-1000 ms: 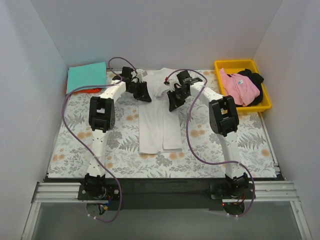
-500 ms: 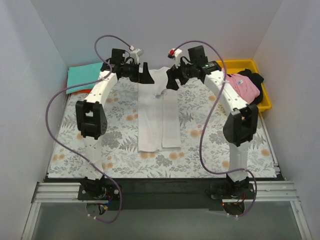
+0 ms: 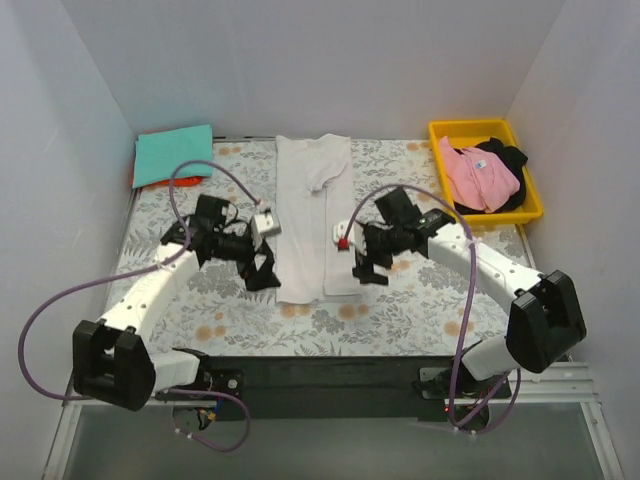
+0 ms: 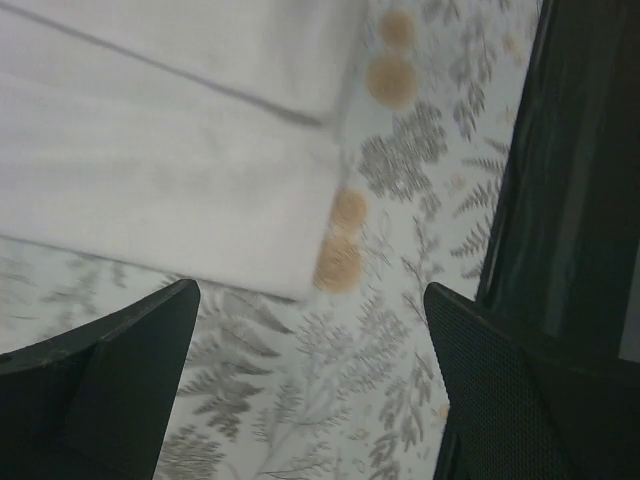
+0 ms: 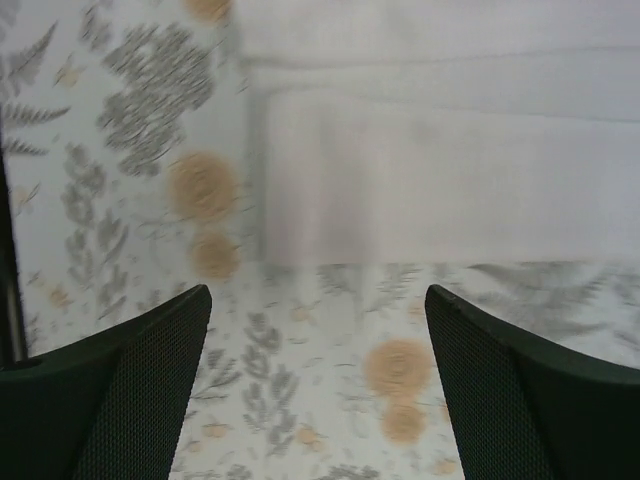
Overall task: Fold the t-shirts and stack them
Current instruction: Fold the tshirt
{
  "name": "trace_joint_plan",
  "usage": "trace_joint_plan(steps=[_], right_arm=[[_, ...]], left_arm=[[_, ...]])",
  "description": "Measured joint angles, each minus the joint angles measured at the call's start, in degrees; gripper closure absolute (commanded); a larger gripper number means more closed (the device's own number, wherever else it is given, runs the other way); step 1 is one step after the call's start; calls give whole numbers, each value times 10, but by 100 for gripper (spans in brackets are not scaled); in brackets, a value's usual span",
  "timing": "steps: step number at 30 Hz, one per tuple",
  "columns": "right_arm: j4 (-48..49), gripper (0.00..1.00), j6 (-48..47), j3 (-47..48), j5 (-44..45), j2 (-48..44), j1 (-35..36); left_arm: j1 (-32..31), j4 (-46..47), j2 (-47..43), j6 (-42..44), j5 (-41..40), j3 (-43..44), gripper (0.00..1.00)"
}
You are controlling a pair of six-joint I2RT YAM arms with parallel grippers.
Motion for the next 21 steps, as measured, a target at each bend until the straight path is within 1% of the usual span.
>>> trace_joint_plan(steps=[1, 3, 4, 6, 7, 8, 10, 16, 17, 21], right_arm=[[0, 7, -14, -51, 0, -6, 16], [4, 9, -31, -133, 2, -15, 37], [10, 10, -37, -163, 5, -19, 44], [26, 15, -45, -198, 16, -26, 58], [41, 17, -47, -206, 19, -26, 64], [57, 22, -47, -208, 24, -26, 72], [96, 25, -49, -207, 29, -21, 85], [170, 35, -54, -206, 43, 23, 104], [175, 39, -55, -207, 45, 28, 104], [198, 43, -67, -214, 51, 41, 104]], left_arm=[[-6, -10, -21, 23, -7, -61, 9], [-27, -23, -55, 60, -24, -152, 14], [-41, -24, -67, 73, -35, -182, 18], [-69, -9, -85, 89, -49, -220, 21], [-80, 2, -90, 93, -56, -232, 23], [-86, 14, -92, 95, -64, -241, 26], [-100, 36, -81, 101, -80, -250, 30], [-117, 106, -47, 101, -121, -279, 34], [-118, 116, -47, 102, -124, -283, 34], [-122, 170, -43, 101, -137, -289, 39]])
